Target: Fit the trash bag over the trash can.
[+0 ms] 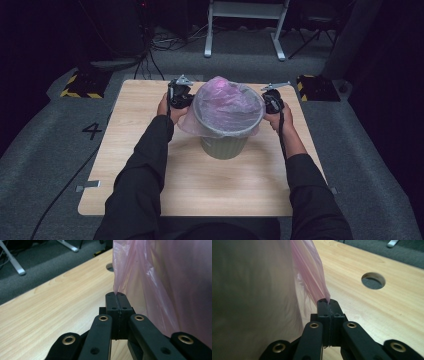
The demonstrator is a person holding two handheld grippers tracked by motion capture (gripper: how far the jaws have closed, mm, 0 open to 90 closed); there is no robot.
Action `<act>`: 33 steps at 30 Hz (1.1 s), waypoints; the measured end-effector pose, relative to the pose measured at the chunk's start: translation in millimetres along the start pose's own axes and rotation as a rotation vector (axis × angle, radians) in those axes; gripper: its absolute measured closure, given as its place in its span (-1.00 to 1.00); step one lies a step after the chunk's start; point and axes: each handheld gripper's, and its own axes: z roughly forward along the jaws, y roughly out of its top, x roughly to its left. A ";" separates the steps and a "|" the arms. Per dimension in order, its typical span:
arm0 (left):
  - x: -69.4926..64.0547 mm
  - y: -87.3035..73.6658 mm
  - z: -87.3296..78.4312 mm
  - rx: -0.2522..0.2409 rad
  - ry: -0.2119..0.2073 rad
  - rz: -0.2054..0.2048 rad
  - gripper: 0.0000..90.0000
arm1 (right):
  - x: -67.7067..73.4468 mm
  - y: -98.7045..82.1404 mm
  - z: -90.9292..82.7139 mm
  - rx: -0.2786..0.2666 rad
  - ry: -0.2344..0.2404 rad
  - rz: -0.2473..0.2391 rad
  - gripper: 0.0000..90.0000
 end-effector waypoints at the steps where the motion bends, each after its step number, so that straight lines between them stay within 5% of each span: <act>1: 1.1 -1.0 -0.8 0.011 -0.009 -0.006 1.00 | -0.6 -1.9 -0.1 0.001 0.004 0.003 1.00; 4: 1.3 -4.1 -5.2 0.005 0.008 0.000 1.00 | -2.8 -8.4 -4.1 -0.012 0.009 0.005 0.93; 5: 0.7 -6.1 -13.1 -0.031 0.034 -0.011 0.98 | -4.4 -11.3 -11.8 -0.045 -0.011 -0.005 0.69; 6: 0.7 -6.1 -13.1 -0.031 0.034 -0.011 0.92 | -4.4 -11.3 -11.8 -0.045 -0.011 -0.005 0.69; 7: -0.7 -10.1 -23.6 -0.081 0.035 -0.015 0.82 | -6.8 -13.5 -19.2 -0.068 -0.019 0.011 0.62; 9: -2.5 -12.7 -30.2 -0.089 0.069 -0.011 0.67 | -8.2 -15.2 -23.4 -0.075 -0.018 0.010 0.54; 11: -1.4 -21.8 -44.3 -0.102 0.090 -0.021 0.31 | -14.6 -22.0 -36.1 -0.082 -0.042 0.001 0.18; 13: -0.7 -25.2 -50.0 -0.107 0.104 -0.032 0.20 | -16.6 -24.2 -39.2 -0.089 -0.043 0.001 0.11; 14: -0.4 -30.5 -57.7 -0.120 0.103 -0.042 -0.02 | -19.0 -27.2 -44.0 -0.100 -0.044 0.007 -0.02; 19: -9.9 -56.0 -87.9 -0.123 0.096 0.035 -0.32 | -24.2 -45.4 -82.3 -0.200 -0.029 -0.025 -0.24; 20: -9.9 -56.0 -87.9 -0.123 0.096 0.035 -0.37 | -22.1 -48.7 -88.7 -0.212 -0.023 -0.050 -0.26; 21: -20.9 -63.7 -94.3 -0.115 0.064 0.093 -0.38 | -19.0 -52.3 -94.6 -0.216 -0.020 -0.080 -0.27; 23: -34.1 -69.2 -97.2 -0.104 0.026 0.139 -0.43 | -13.2 -59.3 -103.7 -0.215 -0.025 -0.125 -0.33; 26: -48.9 -74.0 -98.7 -0.106 0.001 0.172 -0.50 | -2.8 -66.3 -111.0 -0.216 -0.018 -0.187 -0.36; 27: -61.3 -77.2 -99.0 -0.105 -0.015 0.196 -0.51 | 14.5 -72.1 -116.9 -0.229 0.005 -0.258 -0.43; 28: -61.3 -77.2 -99.0 -0.105 -0.015 0.196 -0.54 | 14.5 -72.1 -116.9 -0.229 0.005 -0.258 -0.43; 29: -69.3 -79.4 -98.9 -0.107 -0.022 0.212 -0.55 | 35.1 -76.8 -118.9 -0.237 0.001 -0.340 -0.43; 30: -80.0 -80.7 -96.3 -0.098 -0.009 0.244 -0.55 | 43.4 -77.8 -117.7 -0.237 0.008 -0.361 -0.44; 32: -83.7 -80.6 -94.7 -0.101 -0.007 0.250 -0.55 | 50.6 -78.5 -115.4 -0.233 0.017 -0.377 -0.45; 33: -88.5 -79.3 -91.7 -0.101 -0.011 0.254 -0.55 | 62.5 -79.4 -108.9 -0.213 0.022 -0.422 -0.49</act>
